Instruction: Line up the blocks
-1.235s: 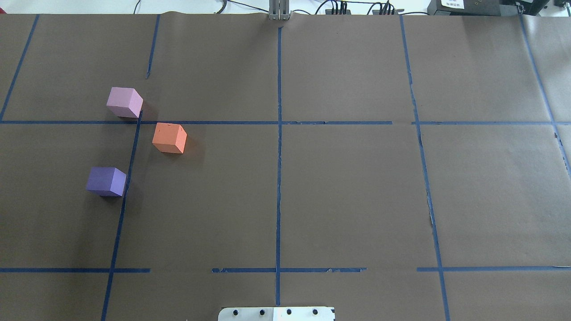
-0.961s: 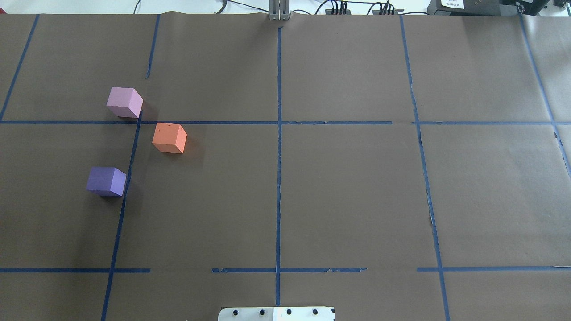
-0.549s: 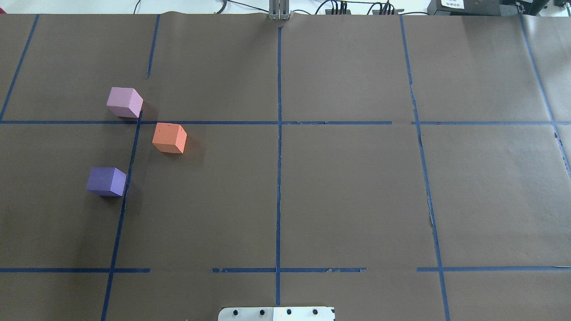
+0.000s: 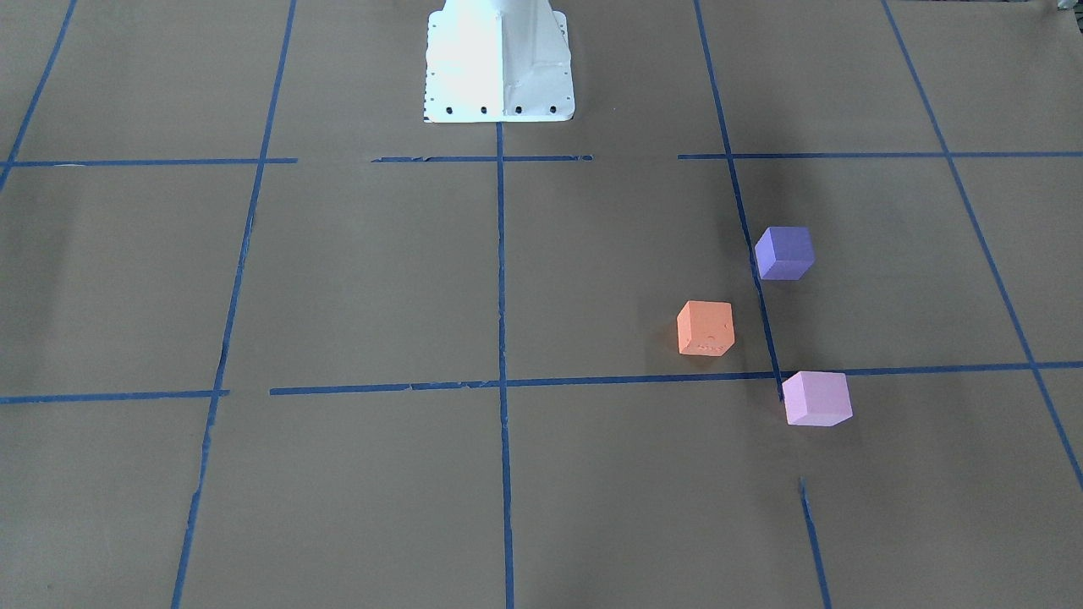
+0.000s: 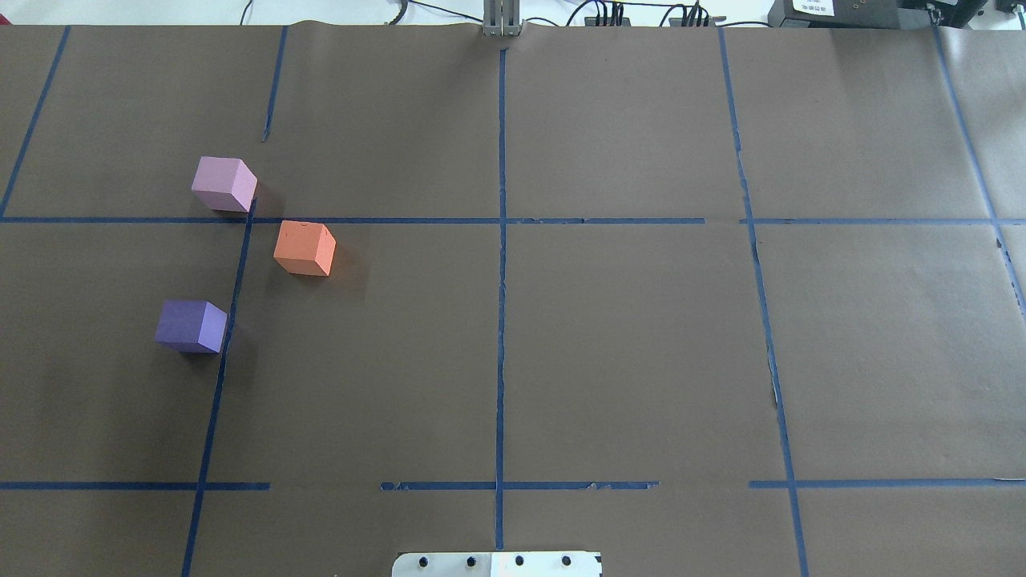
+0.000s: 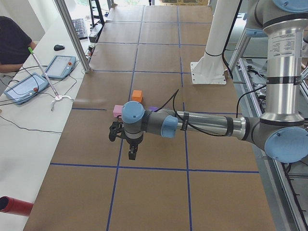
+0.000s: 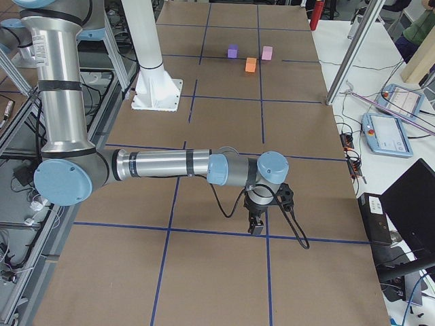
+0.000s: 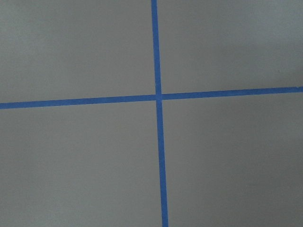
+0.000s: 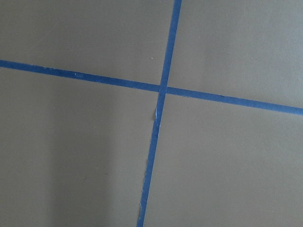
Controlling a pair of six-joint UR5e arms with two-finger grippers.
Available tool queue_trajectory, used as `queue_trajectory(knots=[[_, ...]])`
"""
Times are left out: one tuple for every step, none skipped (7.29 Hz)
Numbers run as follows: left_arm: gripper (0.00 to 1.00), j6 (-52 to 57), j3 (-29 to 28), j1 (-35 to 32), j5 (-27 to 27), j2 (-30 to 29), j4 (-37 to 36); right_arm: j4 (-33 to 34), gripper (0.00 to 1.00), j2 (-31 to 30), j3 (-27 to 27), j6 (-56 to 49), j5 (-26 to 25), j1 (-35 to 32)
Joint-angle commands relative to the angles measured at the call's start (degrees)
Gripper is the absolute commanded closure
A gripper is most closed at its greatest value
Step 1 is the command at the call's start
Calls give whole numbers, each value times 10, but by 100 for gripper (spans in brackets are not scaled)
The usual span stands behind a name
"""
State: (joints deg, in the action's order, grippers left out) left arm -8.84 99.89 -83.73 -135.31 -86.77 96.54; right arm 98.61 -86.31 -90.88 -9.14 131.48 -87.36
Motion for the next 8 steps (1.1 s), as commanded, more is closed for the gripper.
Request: queue_trajectory(knots=[[0,-99,18,75,0,-53,3,0,0,0,0,0,0,0],[0,-148,19,114,1,-86,4,0,0,0,0,0,0,0],[0,-196,13,148,1,-116,16,0,0,0,0,0,0,0],[0,-243,9,185,14,-143,28,0,0,0,0,0,0,0],[0,-296,1,216,29,-176,34,0,0,0,0,0,0,0],[0,-325,-16,260,32,-214,35,0,0,0,0,0,0,0],[0,-354,-33,289,42,-248,36,0,0,0,0,0,0,0],[0,-363,-56,331,69,-276,37,0,0,0,0,0,0,0]])
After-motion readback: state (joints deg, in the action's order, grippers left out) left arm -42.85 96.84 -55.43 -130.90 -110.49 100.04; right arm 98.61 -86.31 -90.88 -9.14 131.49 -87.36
